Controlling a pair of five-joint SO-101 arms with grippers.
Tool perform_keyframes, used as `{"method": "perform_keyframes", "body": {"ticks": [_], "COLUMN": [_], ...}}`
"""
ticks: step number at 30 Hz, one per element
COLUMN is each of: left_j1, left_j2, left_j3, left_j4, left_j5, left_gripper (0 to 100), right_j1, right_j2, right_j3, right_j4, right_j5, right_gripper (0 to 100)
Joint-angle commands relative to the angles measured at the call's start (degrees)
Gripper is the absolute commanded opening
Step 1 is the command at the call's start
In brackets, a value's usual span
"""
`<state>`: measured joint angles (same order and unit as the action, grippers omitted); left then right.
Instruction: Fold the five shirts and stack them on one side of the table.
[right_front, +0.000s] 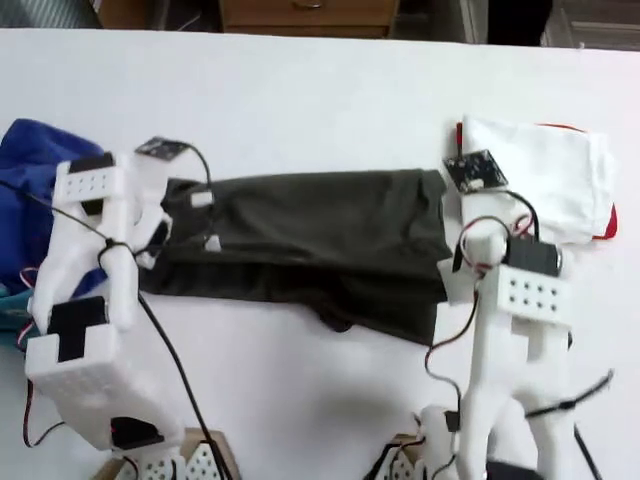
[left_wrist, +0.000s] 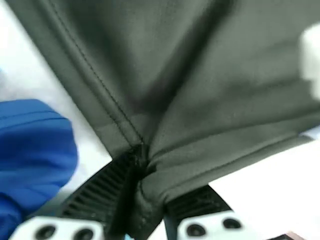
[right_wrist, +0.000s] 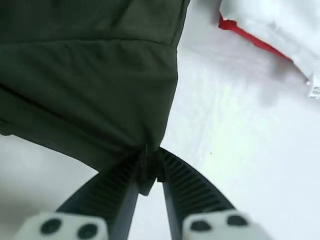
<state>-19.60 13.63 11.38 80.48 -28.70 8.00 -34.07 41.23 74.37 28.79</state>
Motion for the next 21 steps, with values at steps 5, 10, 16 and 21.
{"method": "perform_keyframes", "body": {"ticks": [5,10,16,21], "left_j1": [-0.6,-0.5,-0.6,-0.7], "left_j2": [-3.7,-3.7,-3.7,-3.9], "left_j3": [5.8,11.0,13.8,13.3], "left_j4": [-6.2,-12.2,-12.9,-12.6], "left_j5": [-0.7,-0.6,-0.7,-0.7], "left_gripper": [2,2,2,10], "right_j1": [1.0,0.9,0.9,0.7], "right_j2": [-7.3,-7.3,-7.3,-7.7], "right_j3": [11.3,19.7,22.2,21.8], "right_j4": [-3.0,-10.1,-11.6,-10.9], "right_j5": [3.8,3.7,3.7,3.7], "right_gripper": [2.0,2.0,2.1,9.7]}}
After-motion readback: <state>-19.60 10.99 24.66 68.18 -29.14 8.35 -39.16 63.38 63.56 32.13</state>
